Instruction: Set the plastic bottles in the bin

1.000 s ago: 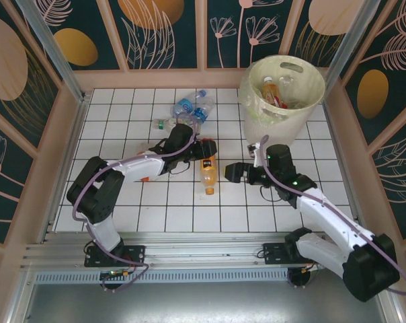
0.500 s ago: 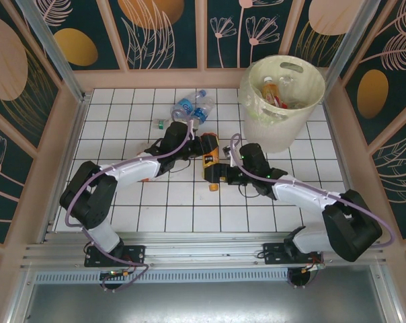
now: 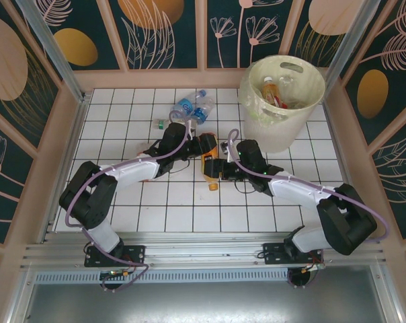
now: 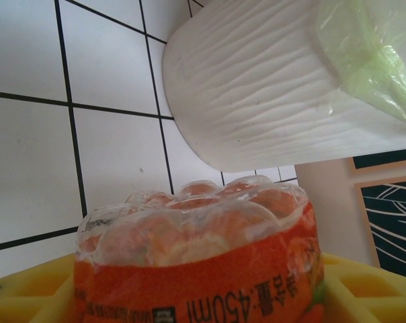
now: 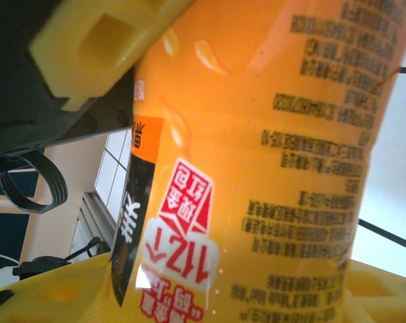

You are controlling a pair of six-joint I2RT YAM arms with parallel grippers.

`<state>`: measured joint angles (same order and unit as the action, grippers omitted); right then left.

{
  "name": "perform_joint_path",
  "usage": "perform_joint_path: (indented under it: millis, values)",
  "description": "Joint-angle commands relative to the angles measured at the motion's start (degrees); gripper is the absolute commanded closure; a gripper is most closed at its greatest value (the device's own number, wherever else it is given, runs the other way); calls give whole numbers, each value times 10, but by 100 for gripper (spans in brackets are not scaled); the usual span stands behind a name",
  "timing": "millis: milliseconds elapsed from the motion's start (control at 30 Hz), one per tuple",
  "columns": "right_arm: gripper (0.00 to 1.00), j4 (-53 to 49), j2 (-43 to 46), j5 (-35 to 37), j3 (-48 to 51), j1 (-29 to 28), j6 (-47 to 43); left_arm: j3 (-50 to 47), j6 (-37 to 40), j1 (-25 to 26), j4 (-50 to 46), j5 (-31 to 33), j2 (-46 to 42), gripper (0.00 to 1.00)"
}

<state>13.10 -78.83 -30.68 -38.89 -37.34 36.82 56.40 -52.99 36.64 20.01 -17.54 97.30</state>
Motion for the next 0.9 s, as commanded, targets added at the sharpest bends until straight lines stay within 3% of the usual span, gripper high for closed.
perform_joint_path:
  millis: [0,67,133,167,400,633,867]
  values:
    - [46,8,7,5,-15,-4,1,-2,-23,1,38,-17,-21,30]
    - [46,-4,13,12,-16,-3,-2,6,-21,1,34,-17,-23,20]
    - [46,-22,22,19,-19,-3,-6,20,-12,0,17,-10,-33,3]
    - [46,-31,26,25,-21,-2,-8,27,-6,1,10,-4,-38,1]
    - [46,-114,91,72,-39,6,-29,83,81,-4,-115,69,-89,1]
    - [47,-212,152,115,-80,47,-73,61,125,-17,-161,82,-170,1]
    - [46,-316,174,174,-220,76,-162,27,255,-17,-190,58,-266,1]
